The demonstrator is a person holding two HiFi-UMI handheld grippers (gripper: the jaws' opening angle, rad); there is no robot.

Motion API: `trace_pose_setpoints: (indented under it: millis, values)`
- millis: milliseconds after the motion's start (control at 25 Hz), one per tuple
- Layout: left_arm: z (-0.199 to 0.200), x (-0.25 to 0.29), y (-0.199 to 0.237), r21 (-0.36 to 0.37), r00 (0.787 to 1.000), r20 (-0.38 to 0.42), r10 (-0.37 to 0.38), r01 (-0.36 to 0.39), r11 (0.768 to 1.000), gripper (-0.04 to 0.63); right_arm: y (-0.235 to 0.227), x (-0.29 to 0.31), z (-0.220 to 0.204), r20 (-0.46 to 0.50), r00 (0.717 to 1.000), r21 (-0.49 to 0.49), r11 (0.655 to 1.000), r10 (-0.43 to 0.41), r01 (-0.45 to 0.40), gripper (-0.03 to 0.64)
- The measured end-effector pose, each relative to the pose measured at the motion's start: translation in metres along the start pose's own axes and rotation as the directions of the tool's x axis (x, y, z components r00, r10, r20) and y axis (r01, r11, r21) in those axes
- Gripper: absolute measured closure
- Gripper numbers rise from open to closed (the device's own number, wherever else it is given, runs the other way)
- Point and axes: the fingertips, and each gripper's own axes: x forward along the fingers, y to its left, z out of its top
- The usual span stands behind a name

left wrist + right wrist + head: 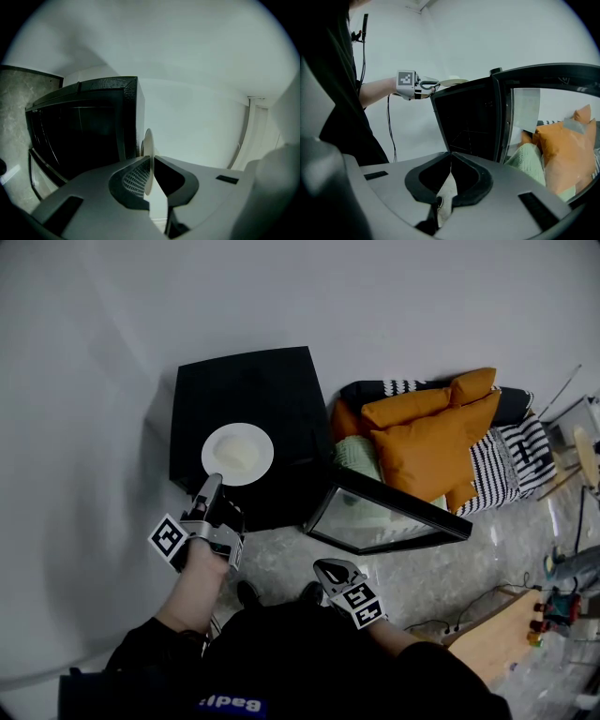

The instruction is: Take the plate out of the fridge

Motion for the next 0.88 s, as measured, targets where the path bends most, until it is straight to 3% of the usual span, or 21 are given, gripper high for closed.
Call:
trace_pose_setpoints:
  millis: [320,440,640,880]
  values:
    - [0.000,0.013,-0.001,-0.036,1.000,0.008,-0.004,0.004,0.999,0.569,-0.011,-0.001,0.000,0.003,1.000,-0.002,1.000,-0.013,0.013,0.606]
    - [-0.001,0.016,-0.006,-0.054,1.000,0.009,-0.009,0.010,0.998,0.491,-0.012,0.001,0.002,0.010,1.000,0.001,1.000,-0.007,0.007,0.606]
    - [0.000,0.019,-0.006,-0.033,0.999,0.014,0.031,-0.031,0.999,0.413,-0.014,0.006,0.006,0.022,1.000,0.014,1.000,0.005,-0.006,0.606]
    - [0.001,0.022,-0.003,-0.026,0.999,0.001,0.044,-0.044,0.999,0.407,-0.015,0.009,0.008,0.025,1.000,0.012,1.000,0.009,-0.009,0.606]
